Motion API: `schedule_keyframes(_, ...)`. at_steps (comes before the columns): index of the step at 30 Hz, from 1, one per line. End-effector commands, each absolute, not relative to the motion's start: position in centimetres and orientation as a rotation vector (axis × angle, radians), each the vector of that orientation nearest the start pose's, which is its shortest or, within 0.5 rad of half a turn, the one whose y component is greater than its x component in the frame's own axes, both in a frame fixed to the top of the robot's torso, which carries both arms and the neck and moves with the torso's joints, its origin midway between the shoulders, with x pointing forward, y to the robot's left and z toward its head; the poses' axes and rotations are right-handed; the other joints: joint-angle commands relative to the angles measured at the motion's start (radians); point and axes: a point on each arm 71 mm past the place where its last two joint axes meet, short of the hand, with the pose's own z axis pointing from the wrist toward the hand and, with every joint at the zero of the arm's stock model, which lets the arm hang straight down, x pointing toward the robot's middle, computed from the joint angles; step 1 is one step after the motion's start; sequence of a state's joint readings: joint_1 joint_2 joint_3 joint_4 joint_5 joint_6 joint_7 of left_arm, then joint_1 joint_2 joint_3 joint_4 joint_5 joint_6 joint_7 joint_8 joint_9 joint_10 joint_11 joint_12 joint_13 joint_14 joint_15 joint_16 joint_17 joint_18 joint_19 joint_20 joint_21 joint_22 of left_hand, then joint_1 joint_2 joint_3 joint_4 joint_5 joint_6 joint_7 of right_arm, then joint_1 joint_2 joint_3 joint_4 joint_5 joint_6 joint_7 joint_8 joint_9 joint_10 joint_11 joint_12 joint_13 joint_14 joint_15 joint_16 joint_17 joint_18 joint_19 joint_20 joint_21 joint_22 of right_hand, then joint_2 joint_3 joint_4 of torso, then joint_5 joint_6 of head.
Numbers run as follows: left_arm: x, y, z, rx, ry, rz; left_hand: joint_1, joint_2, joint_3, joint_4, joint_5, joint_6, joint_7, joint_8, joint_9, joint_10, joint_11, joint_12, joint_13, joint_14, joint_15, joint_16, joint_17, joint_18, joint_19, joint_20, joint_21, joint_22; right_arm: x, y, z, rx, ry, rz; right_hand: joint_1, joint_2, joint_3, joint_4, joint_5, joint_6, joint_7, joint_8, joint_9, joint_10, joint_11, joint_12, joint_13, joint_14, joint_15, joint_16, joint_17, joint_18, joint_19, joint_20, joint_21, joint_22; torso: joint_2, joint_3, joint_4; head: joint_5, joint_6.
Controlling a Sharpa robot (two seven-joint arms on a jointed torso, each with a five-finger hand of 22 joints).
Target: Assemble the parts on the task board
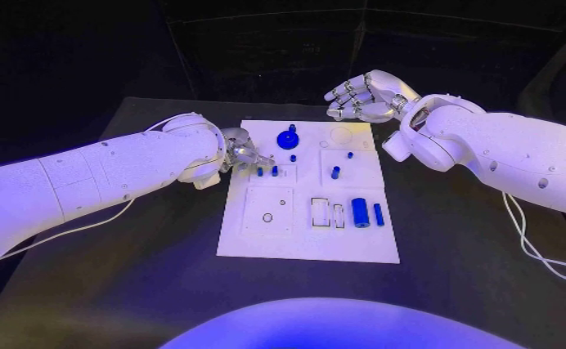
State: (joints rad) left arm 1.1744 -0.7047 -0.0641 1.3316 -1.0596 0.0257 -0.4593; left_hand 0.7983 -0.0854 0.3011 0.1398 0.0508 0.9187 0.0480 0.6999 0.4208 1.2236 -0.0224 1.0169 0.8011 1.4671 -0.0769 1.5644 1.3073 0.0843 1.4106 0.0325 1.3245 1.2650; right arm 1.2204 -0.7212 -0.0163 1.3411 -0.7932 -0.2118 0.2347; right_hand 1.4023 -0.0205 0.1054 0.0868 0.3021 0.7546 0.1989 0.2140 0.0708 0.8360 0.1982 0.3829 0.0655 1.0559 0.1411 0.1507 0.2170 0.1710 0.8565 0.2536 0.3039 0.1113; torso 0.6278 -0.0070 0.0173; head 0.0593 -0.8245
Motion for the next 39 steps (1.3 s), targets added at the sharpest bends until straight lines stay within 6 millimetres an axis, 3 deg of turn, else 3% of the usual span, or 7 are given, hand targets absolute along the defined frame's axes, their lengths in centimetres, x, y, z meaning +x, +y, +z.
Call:
schedule_keyframes(1, 50.5, 20.3, -24.8, -0.399, 2.17, -0.521, -0.004, 0.006, -0.044, 0.02, -0.001, -0.026, 0.006, -0.011, -0.004, -0.036, 0.006, -0.044, -0.055, 0.101, -0.001, 0.001, 0.254, -0.007, -0.004, -0.001, -0.014, -0.011, 52.0, -18.2, -17.2, 0.283, 1.669, 1.22, 0.006, 0.001, -0.003, -0.005, 0.007, -0.006, 0.061, 0.003, -0.001, -0.005, 0.0, 0.003, -0.001, 0.002, 0.004, -0.004, -0.001, 0.01, 0.006, 0.001, -0.003, -0.001, 0.0, -0.0001, 0.0003, -0.001, 0.0)
schedule_keyframes(8, 50.8, 20.8, -23.9, -0.494, 2.036, -0.659, 0.065, 0.022, -0.126, 0.057, -0.003, -0.098, 0.038, -0.047, -0.023, -0.122, 0.036, -0.126, -0.148, 0.073, 0.024, -0.065, 0.16, 0.023, -0.079, 0.019, -0.136, -0.143, 52.0, -18.2, -17.2, 0.285, 1.668, 1.218, 0.006, 0.001, -0.003, -0.005, 0.007, -0.006, 0.061, 0.003, -0.001, -0.005, 0.0, 0.003, -0.001, 0.002, 0.004, -0.004, -0.001, 0.01, 0.006, 0.001, -0.003, -0.001, 0.0, 0.0001, -0.0001, -0.004, 0.0)
schedule_keyframes(13, 50.9, 19.8, -22.7, -0.477, 1.905, -0.918, 0.24, 0.07, -0.145, 0.017, -0.002, -0.177, 0.083, -0.07, -0.044, -0.254, 0.08, -0.19, -0.191, -0.103, 0.064, -0.383, -0.215, 0.094, -0.317, 0.054, -0.513, -0.509, 52.1, -18.3, -17.2, 0.285, 1.668, 1.217, 0.006, 0.001, -0.003, -0.005, 0.007, -0.006, 0.061, 0.003, -0.001, -0.005, 0.0, 0.003, -0.001, 0.002, 0.004, -0.004, -0.001, 0.01, 0.006, 0.001, -0.003, -0.001, 0.001, 0.0004, 0.0002, -0.007, 0.003)
schedule_keyframes(17, 51.0, 18.9, -22.1, -0.392, 1.837, -1.015, 0.436, 0.081, -0.088, -0.095, 0.005, -0.224, 0.114, -0.101, -0.074, -0.375, 0.112, -0.276, -0.25, -0.302, 0.092, -0.67, -0.508, 0.091, -0.381, 0.082, -0.607, -0.564, 52.1, -18.2, -17.2, 0.285, 1.669, 1.217, 0.006, 0.001, -0.003, -0.005, 0.007, -0.006, 0.061, 0.003, -0.001, -0.005, 0.0, 0.003, -0.001, 0.002, 0.004, -0.004, -0.001, 0.01, 0.006, 0.001, -0.003, -0.001, 0.001, -0.0001, -0.0004, -0.009, 0.006)
schedule_keyframes(24, 51.7, 17.1, -21.9, -0.066, 1.805, -0.945, 0.577, 0.022, 0.031, -0.228, 0.001, -0.142, 0.127, -0.232, -0.201, -0.364, 0.13, -0.456, -0.451, -0.309, 0.103, -0.713, -0.582, 0.099, -0.362, 0.095, -0.656, -0.604, 52.1, -18.1, -17.3, 0.284, 1.67, 1.218, 0.006, 0.001, -0.003, -0.005, 0.007, -0.006, 0.061, 0.003, -0.001, -0.005, 0.0, 0.003, -0.001, 0.002, 0.004, -0.004, -0.001, 0.01, 0.006, 0.001, -0.003, -0.001, 0.001, 0.0008, -0.0013, -0.016, 0.011)
schedule_keyframes(30, 52.0, 15.8, -22.5, 0.152, 1.789, -0.859, 0.574, -0.006, 0.038, -0.253, -0.001, -0.109, 0.122, -0.269, -0.236, -0.368, 0.133, -0.518, -0.52, -0.283, 0.102, -0.703, -0.599, 0.099, -0.343, 0.094, -0.645, -0.599, 52.1, -17.9, -17.3, 0.283, 1.671, 1.221, 0.006, 0.001, -0.003, -0.005, 0.007, -0.006, 0.061, 0.003, -0.001, -0.005, 0.0, 0.003, -0.001, 0.002, 0.004, -0.004, -0.001, 0.01, 0.006, 0.001, -0.003, -0.001, 0.001, 0.0006, -0.0023, -0.02, 0.014)
schedule_keyframes(39, 52.5, 14.3, -23.4, 0.272, 1.833, -0.771, 0.536, -0.013, 0.029, -0.249, -0.002, -0.068, 0.108, -0.328, -0.287, -0.344, 0.123, -0.574, -0.606, -0.07, 0.092, -0.386, -0.301, 0.093, -0.216, 0.085, -0.55, -0.538, 52.1, -17.7, -17.3, 0.28, 1.672, 1.225, 0.006, 0.001, -0.003, -0.005, 0.007, -0.006, 0.061, 0.003, -0.001, -0.005, 0.0, 0.003, -0.001, 0.002, 0.004, -0.004, -0.001, 0.01, 0.006, 0.001, -0.003, -0.001, 0.001, 0.0006, -0.0003, -0.02, 0.015)
